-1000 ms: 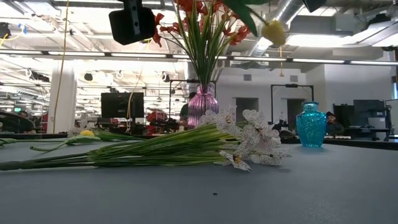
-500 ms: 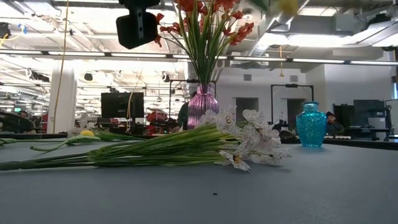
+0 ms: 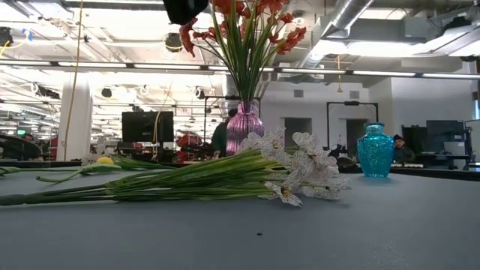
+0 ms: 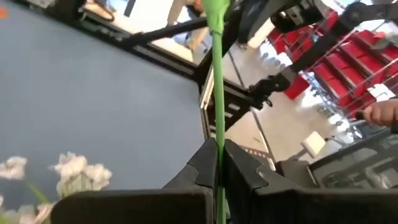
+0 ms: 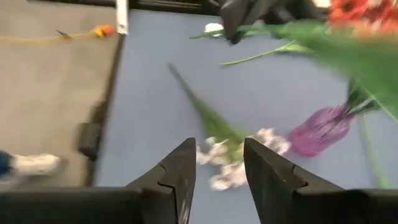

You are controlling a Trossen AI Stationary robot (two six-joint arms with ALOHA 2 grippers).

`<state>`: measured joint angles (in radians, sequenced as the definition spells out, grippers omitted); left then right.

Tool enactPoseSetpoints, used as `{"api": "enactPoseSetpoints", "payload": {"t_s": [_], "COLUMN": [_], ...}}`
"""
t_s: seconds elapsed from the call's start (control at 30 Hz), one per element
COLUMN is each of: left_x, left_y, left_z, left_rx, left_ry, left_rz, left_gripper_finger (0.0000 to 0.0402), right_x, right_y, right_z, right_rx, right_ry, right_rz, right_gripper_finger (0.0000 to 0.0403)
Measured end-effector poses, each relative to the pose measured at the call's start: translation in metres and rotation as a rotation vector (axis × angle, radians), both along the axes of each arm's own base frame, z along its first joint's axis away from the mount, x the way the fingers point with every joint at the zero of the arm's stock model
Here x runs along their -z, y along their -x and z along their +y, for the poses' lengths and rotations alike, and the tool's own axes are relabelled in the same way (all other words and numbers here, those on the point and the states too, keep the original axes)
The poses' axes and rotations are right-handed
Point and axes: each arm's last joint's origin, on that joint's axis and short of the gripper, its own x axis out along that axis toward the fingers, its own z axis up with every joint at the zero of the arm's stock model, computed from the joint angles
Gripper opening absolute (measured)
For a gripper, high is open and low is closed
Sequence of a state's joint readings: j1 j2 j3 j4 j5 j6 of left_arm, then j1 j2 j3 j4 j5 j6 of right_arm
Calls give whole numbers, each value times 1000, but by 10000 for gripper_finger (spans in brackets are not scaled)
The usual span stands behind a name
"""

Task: Sort flowers into vase by color
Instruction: Put the bottom yellow flower into the pink vase

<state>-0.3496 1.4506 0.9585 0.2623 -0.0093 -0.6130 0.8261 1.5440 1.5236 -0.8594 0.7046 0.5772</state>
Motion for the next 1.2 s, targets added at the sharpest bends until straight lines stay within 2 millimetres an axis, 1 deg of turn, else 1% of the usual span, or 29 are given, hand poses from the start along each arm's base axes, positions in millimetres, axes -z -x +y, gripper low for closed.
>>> {"api": "enactPoseSetpoints", "payload": {"t_s": [0.1, 0.17, 0.27, 0.33, 0.47, 0.53, 0.6, 0.73, 0.9, 1.0, 1.2], "left_x": [1, -1, -10, -19, -31, -32, -31, -31, -31, -31, -31], "left_y": [0, -1, -3, -3, -2, -2, -2, -3, -2, -2, -2], "left_z": [2, 2, 1, 1, 0, 0, 0, 0, 0, 0, 0], "left_rx": [-40, -62, -46, -26, 5, 11, 12, 13, 14, 17, 16], "left_ry": [-10, -15, -32, -46, -97, -120, -136, -141, -143, -143, -143], "left_rz": [2, -14, -126, -226, -374, -399, -395, -389, -397, -396, -397], "left_gripper_finger": [0, 0, 0, 0, 0, 0, 0, 0, 0, 0, 0], "right_x": [-3, -2, 7, 10, 10, 6, 1, -11, -18, -19, -24], "right_y": [20, 28, 27, 19, -7, -22, -36, -60, -66, -69, -80], "right_z": [8, 13, 15, 12, 2, -4, -12, -32, -50, -54, -68], "right_rx": [46, 86, 182, 241, 292, 251, 176, 36, 3, -17, -72], "right_ry": [-102, -121, -95, -93, -159, -204, -249, -276, -233, -206, -259], "right_rz": [-56, -102, -213, -282, -368, -379, -385, -436, -445, -451, -491], "right_gripper_finger": [151, 146, 140, 139, 141, 144, 149, 163, 180, 186, 187]}}
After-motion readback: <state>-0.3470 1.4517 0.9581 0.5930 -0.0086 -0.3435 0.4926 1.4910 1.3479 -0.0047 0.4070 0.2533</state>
